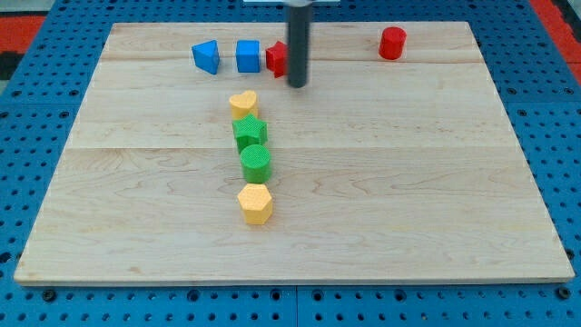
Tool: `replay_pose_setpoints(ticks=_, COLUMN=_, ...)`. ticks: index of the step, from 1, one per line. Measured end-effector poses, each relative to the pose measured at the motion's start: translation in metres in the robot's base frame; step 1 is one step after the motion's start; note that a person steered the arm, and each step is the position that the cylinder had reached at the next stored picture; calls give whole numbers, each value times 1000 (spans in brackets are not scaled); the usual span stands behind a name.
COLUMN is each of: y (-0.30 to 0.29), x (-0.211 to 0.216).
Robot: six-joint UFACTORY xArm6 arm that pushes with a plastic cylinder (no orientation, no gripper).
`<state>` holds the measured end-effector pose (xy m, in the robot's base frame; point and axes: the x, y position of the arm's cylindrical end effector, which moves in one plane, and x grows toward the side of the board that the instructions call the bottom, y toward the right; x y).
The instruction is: Move red star to the top center
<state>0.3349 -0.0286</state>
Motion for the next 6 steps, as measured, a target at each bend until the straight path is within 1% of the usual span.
replay_pose_setpoints(ticks=1, y=-40, x=-14)
replay_pose_setpoints(ticks=2, y=-17, x=-44)
replay_pose_setpoints(ticks=3, y=28, x=-46)
replay_pose_setpoints(ticks=4, y=58, x=-63)
replay_pose_setpoints(ticks=5, y=60, x=-89)
replay_pose_setpoints(ticks=6, y=26, x=-89)
